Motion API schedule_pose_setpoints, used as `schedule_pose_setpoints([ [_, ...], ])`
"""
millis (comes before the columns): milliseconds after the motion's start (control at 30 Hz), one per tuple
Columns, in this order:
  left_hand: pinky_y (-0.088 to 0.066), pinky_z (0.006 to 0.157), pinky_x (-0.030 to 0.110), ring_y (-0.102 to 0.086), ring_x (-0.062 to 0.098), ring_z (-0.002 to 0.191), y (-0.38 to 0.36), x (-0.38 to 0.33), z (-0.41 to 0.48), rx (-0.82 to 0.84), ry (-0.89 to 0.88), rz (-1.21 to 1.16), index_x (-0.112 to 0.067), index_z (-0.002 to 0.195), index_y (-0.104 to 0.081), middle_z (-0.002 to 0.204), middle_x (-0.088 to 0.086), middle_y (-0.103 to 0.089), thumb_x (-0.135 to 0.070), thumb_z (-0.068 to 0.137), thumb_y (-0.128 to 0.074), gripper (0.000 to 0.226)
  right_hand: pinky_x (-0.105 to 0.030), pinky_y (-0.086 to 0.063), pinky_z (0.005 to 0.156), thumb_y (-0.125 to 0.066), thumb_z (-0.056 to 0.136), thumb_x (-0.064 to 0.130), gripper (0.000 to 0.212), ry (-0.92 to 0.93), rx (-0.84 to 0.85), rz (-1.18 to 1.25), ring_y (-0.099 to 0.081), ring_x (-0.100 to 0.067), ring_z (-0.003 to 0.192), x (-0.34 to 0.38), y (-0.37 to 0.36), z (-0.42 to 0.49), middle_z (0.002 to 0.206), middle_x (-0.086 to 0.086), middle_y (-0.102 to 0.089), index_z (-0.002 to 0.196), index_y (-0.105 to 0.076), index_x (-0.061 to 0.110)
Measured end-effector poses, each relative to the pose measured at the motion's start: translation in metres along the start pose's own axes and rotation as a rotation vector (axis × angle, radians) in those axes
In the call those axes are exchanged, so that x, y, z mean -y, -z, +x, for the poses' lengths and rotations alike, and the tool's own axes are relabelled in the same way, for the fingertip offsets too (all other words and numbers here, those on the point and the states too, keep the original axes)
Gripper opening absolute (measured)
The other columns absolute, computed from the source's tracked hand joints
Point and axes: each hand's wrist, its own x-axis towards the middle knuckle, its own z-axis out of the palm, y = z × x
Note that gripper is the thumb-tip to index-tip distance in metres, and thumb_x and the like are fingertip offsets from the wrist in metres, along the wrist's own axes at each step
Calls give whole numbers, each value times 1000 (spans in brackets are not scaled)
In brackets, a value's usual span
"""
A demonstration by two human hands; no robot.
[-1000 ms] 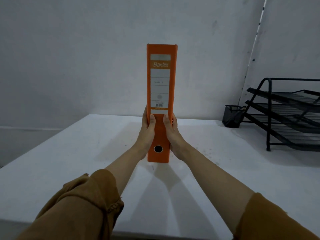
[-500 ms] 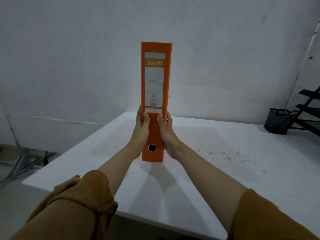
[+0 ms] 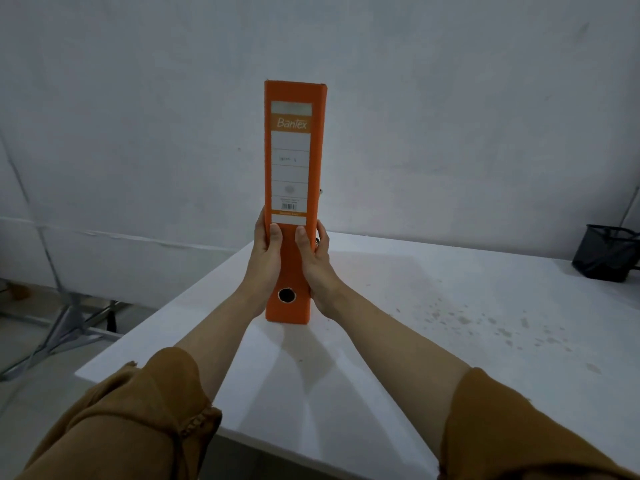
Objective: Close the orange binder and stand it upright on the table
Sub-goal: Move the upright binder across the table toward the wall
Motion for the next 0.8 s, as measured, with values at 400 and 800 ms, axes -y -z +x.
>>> schedule_pose_setpoints([
  [400,-36,109,43,-40,24,137,12,43,22,-64,-61,73,-32,148,-14,151,-3,-35,-37,99,-33,53,-43,-38,110,-39,96,48,62,112,61,-113,-42,-24,135,-13,-10,30,148,1,-38,148,-11,32],
  [800,-36,112,48,-43,28,134,30,95,35,-6,-33,151,-28,147,-16,149,3,-38,-38,99,-31,52,-38,-39,109,-37,96,51,63,161,-23,-240,-39,-20,133,-81,-20,40,149,1,-31,149,-5,40],
])
